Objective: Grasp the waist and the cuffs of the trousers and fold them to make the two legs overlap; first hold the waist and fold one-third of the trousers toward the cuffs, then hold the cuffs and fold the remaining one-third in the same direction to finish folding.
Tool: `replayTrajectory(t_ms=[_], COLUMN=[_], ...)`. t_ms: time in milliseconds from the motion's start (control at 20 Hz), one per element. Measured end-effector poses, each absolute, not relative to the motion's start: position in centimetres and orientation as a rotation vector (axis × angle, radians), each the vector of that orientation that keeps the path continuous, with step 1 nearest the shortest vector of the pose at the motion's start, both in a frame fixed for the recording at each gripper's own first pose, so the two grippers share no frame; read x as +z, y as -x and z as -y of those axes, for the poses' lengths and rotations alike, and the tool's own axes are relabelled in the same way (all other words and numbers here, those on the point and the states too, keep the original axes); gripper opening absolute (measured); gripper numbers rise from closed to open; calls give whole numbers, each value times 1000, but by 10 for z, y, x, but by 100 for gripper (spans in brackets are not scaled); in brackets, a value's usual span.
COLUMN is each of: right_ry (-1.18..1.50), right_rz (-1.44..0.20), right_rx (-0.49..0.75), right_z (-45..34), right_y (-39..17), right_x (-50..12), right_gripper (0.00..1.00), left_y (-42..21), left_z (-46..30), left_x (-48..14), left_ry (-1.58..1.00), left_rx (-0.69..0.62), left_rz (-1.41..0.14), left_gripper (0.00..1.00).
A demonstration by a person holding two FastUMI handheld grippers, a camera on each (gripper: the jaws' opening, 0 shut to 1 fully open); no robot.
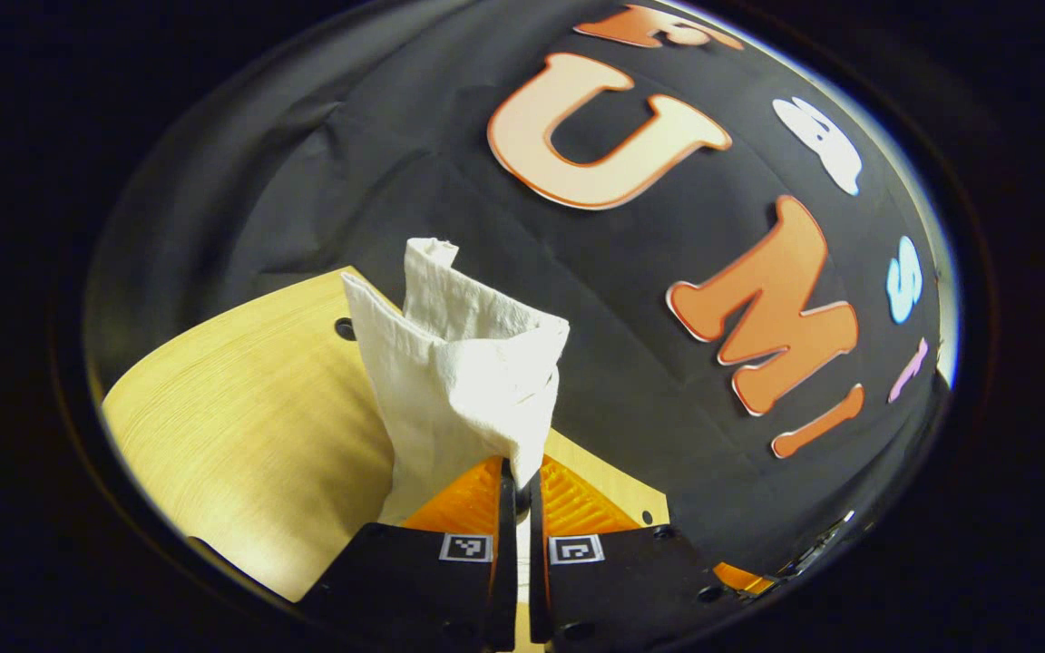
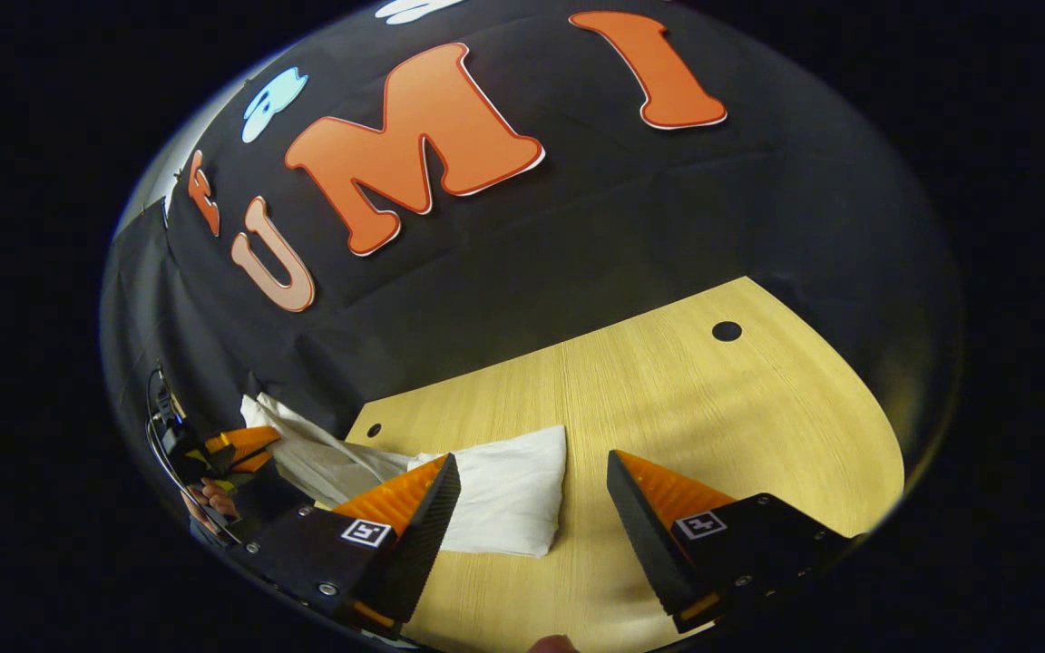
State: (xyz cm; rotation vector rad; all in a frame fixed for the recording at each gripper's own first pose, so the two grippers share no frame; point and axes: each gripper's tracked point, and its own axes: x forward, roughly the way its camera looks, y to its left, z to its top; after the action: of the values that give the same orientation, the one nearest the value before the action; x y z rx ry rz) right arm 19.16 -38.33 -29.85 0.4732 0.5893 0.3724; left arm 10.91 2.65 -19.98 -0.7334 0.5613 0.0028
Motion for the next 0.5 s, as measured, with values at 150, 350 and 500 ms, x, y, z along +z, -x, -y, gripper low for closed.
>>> replayTrajectory(t_ms=[150, 350, 500], right_ry=[-457, -447, -462], right_rz=[-579, -560, -563], right_rx=[382, 375, 379], right_z=[399, 421, 434], right_y=[-191, -191, -187], right_x=[-301, -303, -305], right_gripper=[98, 98, 98], left_y=[-115, -130, -134], left_z=[26, 111, 169], left_x=[-195, -217, -253], left_ry=[667, 547, 464], left_rx=[-64, -170, -269], left_rz=[-576, -641, -732], left_gripper=[9, 9, 9])
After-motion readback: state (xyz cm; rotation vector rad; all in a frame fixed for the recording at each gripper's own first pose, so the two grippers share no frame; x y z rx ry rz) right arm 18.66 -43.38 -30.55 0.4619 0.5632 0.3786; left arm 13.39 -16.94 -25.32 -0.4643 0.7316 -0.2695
